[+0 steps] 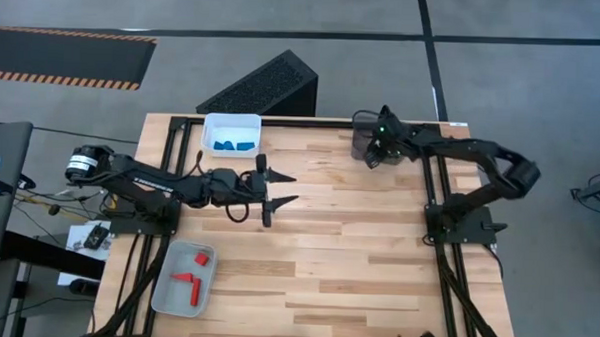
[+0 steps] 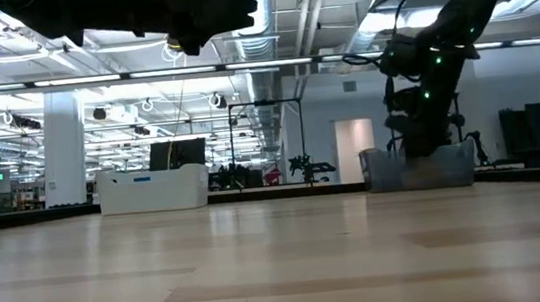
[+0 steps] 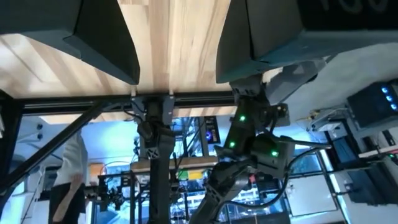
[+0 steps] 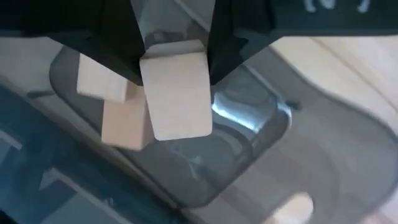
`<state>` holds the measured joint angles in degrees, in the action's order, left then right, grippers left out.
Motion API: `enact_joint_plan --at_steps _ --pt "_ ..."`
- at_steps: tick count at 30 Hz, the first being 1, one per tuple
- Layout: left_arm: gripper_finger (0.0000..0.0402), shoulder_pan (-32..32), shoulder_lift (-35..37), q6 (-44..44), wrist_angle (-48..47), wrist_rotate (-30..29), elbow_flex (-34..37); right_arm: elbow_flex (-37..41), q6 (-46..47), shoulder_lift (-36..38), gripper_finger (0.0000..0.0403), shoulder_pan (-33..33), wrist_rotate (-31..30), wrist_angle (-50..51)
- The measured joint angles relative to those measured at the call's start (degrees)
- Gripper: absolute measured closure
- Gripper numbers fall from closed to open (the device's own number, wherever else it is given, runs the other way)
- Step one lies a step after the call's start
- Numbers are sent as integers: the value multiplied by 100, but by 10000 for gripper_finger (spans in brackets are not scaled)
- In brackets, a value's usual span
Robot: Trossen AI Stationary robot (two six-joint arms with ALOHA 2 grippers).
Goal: Sort & place blocks by color
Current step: Put the brown block into the black bin, then return to Home Position
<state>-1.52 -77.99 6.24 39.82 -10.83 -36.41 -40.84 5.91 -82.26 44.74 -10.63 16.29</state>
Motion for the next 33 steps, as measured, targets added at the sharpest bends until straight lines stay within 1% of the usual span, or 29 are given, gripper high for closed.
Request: enact_joint_plan --at_steps 5,8,11,13,15,17,21,23,25,27,30,33 --pt "198 -2 1 0 -172 -25 -1 0 -11 -41 186 47 0 -364" --pt "198 -3 -1 -24 -271 -411 -1 0 -35 94 168 47 1 -409" --pt "198 2 -1 50 -283 -620 -1 2 -37 300 159 -60 31 -389" --pt "198 0 -1 57 -278 -601 -1 89 -35 530 159 -280 261 -540" --pt "198 -3 -1 103 -222 -522 28 264 22 782 160 -649 586 -917" --pt "199 30 -1 41 269 -412 271 558 196 1078 163 -1197 684 -1553" --pt "213 276 -1 -136 1468 -129 971 1298 358 1483 168 -2577 589 -3706" --pt "227 357 -1 -200 1947 -28 1263 1587 351 1503 170 -3237 465 -4742" --pt "241 379 -1 -286 2274 71 1433 1716 328 1411 174 -3803 250 -5510" --pt "255 380 -1 -337 2399 230 1484 1733 308 1309 182 -4236 92 -5867" --pt "275 373 -1 -341 2576 588 1458 1662 265 1127 202 -4686 18 -6012" --pt "298 331 2 -403 2800 742 1363 1552 259 1101 238 -4932 6 -6055"
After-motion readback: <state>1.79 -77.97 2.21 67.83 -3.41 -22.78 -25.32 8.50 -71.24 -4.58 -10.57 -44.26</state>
